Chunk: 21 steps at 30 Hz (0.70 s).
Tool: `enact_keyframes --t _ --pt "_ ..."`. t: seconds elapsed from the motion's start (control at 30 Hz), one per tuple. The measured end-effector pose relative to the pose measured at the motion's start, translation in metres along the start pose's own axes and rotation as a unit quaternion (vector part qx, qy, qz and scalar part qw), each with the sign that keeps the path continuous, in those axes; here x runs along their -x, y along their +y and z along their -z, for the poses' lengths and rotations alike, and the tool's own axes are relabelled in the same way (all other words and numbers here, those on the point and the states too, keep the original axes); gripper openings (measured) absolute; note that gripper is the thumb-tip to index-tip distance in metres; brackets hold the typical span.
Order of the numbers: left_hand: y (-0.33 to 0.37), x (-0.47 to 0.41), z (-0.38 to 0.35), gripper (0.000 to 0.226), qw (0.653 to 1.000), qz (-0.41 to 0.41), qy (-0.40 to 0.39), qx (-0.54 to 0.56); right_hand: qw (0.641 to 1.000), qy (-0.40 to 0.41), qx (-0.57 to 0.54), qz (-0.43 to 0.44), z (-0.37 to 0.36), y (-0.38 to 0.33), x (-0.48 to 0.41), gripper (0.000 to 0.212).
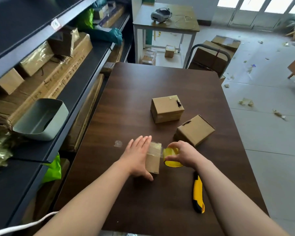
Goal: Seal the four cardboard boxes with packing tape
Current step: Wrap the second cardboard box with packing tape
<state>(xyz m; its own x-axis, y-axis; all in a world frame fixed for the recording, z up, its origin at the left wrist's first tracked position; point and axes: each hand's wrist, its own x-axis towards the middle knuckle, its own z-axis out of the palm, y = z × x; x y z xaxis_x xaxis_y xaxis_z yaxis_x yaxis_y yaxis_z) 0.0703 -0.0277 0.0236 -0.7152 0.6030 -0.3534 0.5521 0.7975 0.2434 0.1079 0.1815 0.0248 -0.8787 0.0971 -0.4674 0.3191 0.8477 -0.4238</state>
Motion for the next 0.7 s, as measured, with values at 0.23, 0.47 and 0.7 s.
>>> enact_keyframes --t 0.23,0.47,0.7 --pt "0.004 -0.007 0.006 0.127 0.998 0.003 0.027 -0.065 0.997 0.055 -0.005 0.059 0.044 -0.019 0.021 0.057" --pt "0.002 -0.003 0.005 0.135 0.999 0.026 0.037 0.013 0.998 0.027 0.023 0.047 0.049 -0.016 0.02 0.058" --pt "-0.003 0.002 0.001 0.139 0.998 0.029 0.039 0.05 1.0 -0.003 -0.015 0.023 0.019 0.009 -0.003 0.067"
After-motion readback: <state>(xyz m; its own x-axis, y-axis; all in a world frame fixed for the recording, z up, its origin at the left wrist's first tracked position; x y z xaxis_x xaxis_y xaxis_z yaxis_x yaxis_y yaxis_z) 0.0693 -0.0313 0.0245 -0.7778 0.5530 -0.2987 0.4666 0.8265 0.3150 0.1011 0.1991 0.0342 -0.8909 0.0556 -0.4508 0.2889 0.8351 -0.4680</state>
